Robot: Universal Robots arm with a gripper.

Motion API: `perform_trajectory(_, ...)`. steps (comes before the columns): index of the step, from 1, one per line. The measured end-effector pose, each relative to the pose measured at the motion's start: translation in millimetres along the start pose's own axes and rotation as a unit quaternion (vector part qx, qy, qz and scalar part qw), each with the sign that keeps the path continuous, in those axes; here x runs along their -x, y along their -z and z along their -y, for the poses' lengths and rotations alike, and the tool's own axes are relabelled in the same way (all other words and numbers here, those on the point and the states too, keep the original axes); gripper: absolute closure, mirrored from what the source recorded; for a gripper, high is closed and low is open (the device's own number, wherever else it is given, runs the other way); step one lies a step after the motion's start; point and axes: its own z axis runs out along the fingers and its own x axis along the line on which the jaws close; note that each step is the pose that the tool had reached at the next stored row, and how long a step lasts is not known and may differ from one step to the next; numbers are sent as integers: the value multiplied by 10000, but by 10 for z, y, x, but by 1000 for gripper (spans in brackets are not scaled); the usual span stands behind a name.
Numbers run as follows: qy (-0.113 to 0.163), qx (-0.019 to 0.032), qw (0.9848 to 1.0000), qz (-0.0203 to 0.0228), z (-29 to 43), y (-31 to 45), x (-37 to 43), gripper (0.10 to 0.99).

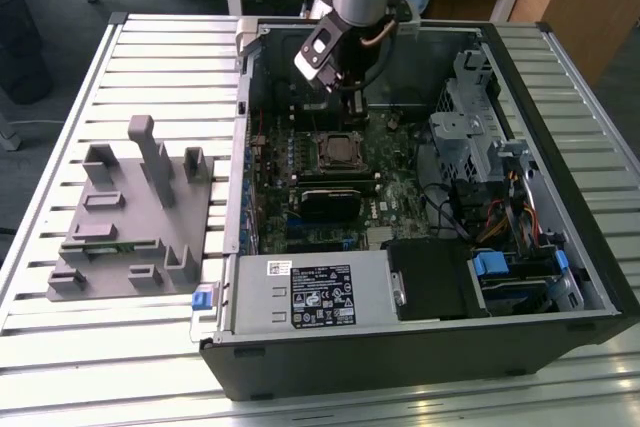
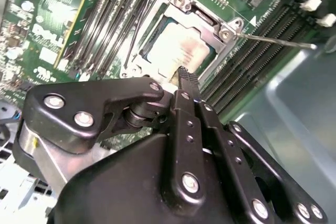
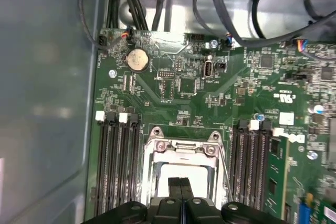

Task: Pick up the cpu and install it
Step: 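Install the first cpu locking lever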

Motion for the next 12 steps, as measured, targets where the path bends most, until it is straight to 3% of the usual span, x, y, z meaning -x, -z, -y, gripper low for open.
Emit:
perform_trajectory(8,0,0,10000,0,-5,283,-7,980)
perform_trajectory(12,7,0,10000,2,-6,353,-8,980)
